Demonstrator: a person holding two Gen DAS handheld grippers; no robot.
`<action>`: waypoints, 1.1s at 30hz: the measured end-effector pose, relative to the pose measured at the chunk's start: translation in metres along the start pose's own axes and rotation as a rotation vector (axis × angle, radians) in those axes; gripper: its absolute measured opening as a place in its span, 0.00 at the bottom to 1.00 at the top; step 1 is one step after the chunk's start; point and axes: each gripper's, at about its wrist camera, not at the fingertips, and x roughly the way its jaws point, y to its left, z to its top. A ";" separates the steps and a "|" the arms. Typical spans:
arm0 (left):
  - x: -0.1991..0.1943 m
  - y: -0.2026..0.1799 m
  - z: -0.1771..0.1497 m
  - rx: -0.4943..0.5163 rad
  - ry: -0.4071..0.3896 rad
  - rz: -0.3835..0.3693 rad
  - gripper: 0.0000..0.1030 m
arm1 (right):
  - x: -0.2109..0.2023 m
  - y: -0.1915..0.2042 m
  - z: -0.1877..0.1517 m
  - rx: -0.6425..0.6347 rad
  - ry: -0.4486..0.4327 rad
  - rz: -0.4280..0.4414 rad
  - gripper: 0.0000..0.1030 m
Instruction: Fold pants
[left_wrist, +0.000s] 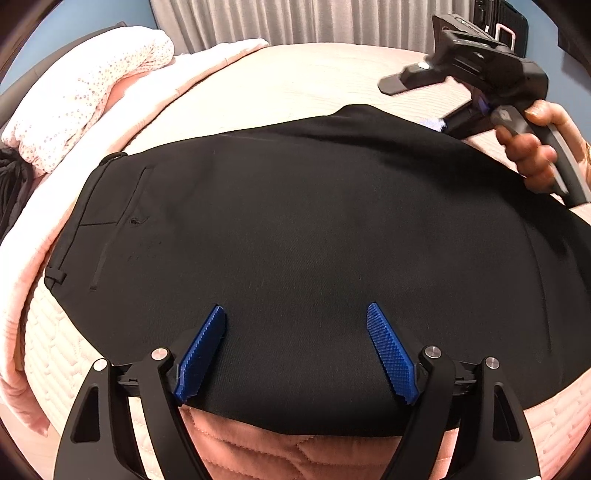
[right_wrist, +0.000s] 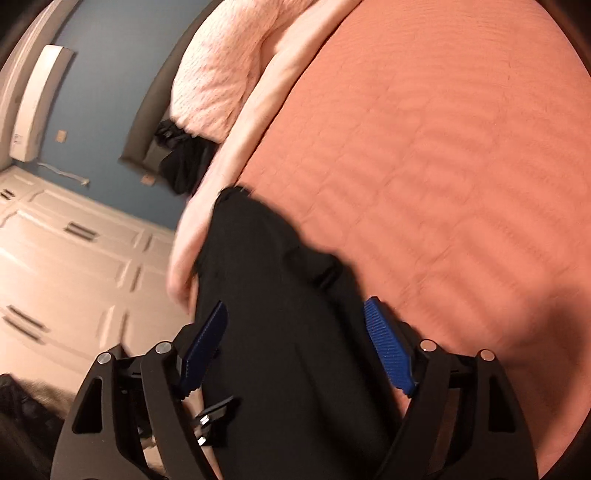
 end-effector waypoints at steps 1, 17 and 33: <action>0.000 0.000 0.000 -0.002 0.000 -0.002 0.75 | 0.005 0.006 -0.004 -0.025 0.018 0.004 0.74; -0.002 0.000 -0.001 -0.003 -0.002 -0.006 0.76 | -0.024 0.042 -0.043 -0.193 0.102 -0.071 0.77; 0.001 -0.001 0.002 -0.006 0.010 0.000 0.76 | 0.038 0.020 0.015 -0.058 -0.024 -0.061 0.78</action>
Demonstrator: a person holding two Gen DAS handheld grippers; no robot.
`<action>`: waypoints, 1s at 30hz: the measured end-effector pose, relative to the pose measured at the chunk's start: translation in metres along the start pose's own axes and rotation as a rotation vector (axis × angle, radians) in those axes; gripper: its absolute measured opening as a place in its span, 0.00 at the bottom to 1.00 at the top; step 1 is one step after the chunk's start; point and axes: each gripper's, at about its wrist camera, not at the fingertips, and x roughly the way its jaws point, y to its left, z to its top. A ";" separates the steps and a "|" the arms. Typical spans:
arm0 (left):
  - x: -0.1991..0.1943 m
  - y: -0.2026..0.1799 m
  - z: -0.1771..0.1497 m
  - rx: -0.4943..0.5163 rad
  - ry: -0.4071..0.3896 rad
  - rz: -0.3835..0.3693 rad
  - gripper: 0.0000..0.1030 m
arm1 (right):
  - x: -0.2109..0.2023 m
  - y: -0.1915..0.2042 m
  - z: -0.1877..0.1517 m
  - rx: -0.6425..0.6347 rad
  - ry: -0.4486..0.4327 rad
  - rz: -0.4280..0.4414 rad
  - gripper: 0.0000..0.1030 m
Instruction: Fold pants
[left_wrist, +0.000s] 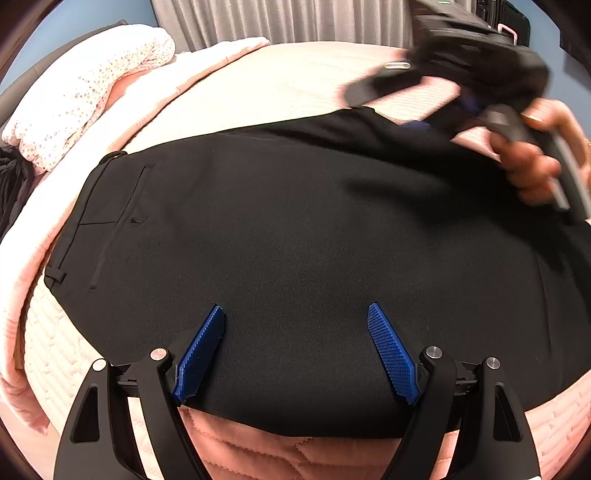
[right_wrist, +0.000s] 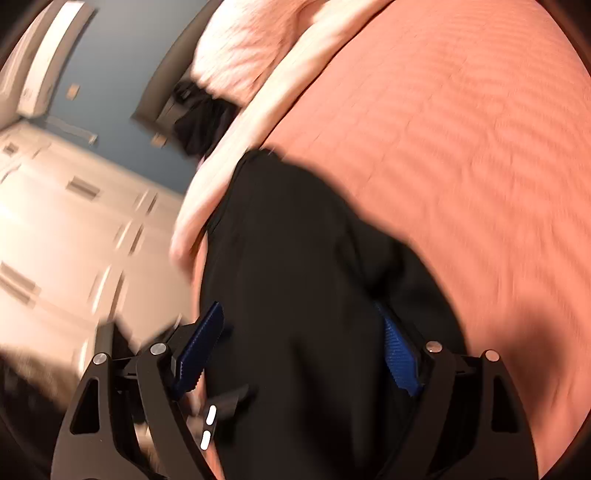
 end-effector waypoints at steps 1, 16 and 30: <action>0.000 0.000 0.000 0.002 0.001 0.000 0.76 | 0.002 -0.001 0.002 0.014 -0.022 0.003 0.79; 0.005 -0.002 -0.001 0.023 -0.025 -0.008 0.77 | -0.153 -0.061 -0.015 0.266 -0.518 -0.043 0.47; 0.009 -0.007 0.006 0.009 0.006 0.019 0.78 | -0.107 0.004 -0.089 0.124 -0.286 -0.308 0.11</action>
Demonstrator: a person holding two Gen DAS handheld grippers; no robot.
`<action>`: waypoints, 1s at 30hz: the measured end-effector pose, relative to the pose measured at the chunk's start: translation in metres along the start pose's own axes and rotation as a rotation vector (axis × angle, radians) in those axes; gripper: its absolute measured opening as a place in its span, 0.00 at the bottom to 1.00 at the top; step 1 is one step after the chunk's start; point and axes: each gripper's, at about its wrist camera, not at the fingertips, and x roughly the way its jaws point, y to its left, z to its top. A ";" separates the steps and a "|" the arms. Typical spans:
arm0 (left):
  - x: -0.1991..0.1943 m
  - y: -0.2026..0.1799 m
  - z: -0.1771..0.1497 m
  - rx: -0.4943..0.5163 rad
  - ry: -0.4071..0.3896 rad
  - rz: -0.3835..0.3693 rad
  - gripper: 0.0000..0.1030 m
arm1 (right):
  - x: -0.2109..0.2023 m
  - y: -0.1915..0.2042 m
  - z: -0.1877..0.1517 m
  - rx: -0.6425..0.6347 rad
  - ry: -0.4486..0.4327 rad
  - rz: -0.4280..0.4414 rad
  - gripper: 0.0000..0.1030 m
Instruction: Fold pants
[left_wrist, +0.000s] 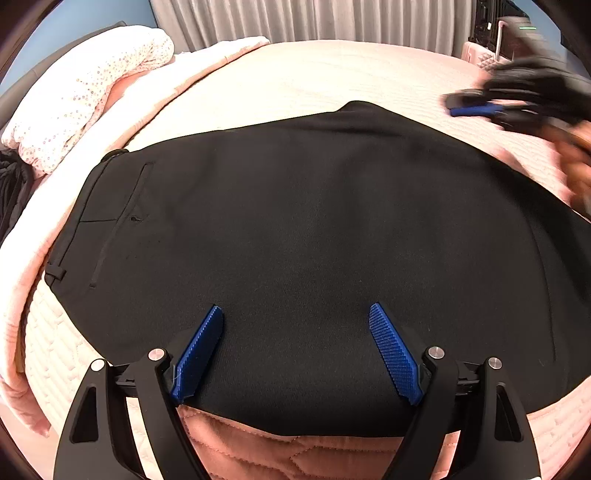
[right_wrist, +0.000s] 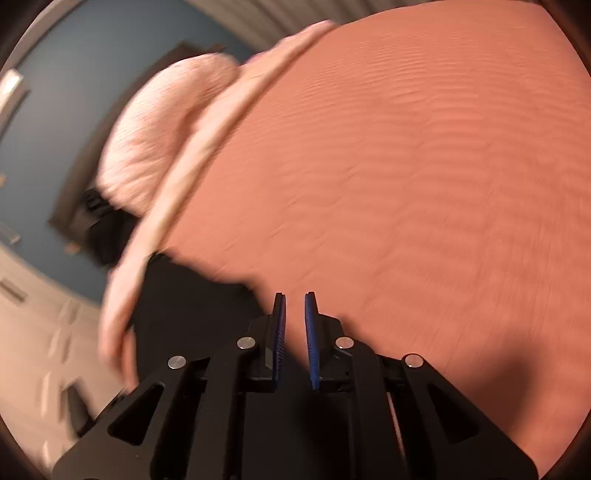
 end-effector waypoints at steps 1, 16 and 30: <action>0.000 -0.001 0.001 0.001 0.004 0.005 0.78 | -0.002 0.009 -0.022 -0.045 0.036 -0.015 0.12; -0.021 -0.030 0.020 0.134 0.026 0.150 0.77 | -0.344 -0.098 -0.352 0.485 -0.311 -0.834 0.35; -0.064 -0.159 -0.014 0.263 0.023 0.092 0.78 | -0.372 -0.235 -0.273 0.453 -0.309 -0.737 0.32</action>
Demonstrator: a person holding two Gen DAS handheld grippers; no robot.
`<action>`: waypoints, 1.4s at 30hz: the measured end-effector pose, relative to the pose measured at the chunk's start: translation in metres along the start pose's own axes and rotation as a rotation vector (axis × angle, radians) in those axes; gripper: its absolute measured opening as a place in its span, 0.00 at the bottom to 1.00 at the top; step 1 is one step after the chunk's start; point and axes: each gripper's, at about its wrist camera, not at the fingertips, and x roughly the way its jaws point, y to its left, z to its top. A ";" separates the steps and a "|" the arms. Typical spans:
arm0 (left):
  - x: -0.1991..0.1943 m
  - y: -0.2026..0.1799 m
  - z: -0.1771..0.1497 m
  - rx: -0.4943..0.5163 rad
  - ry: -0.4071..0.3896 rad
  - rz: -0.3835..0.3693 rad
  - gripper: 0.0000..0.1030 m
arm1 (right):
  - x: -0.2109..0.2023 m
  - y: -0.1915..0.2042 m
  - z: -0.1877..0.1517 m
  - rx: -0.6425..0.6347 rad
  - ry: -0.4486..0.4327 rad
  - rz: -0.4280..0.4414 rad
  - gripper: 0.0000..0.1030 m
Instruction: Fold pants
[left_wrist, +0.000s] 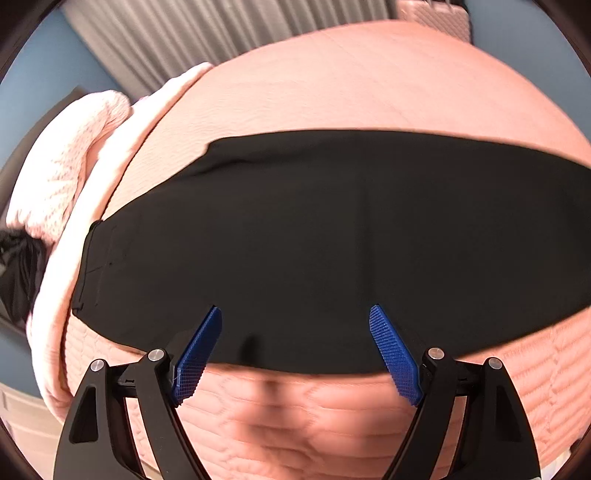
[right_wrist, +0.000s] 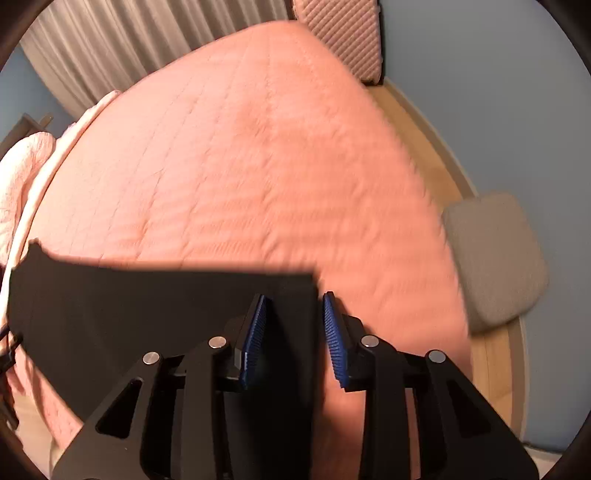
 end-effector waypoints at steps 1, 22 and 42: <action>0.000 -0.005 0.000 0.012 0.005 0.007 0.78 | -0.007 0.002 0.002 0.006 -0.022 -0.016 0.32; -0.012 0.017 -0.036 -0.164 0.050 -0.054 0.78 | -0.061 0.006 -0.190 0.458 -0.093 0.374 0.61; 0.005 0.136 -0.086 -0.405 0.066 -0.083 0.78 | -0.047 0.054 -0.120 0.579 -0.338 0.320 0.09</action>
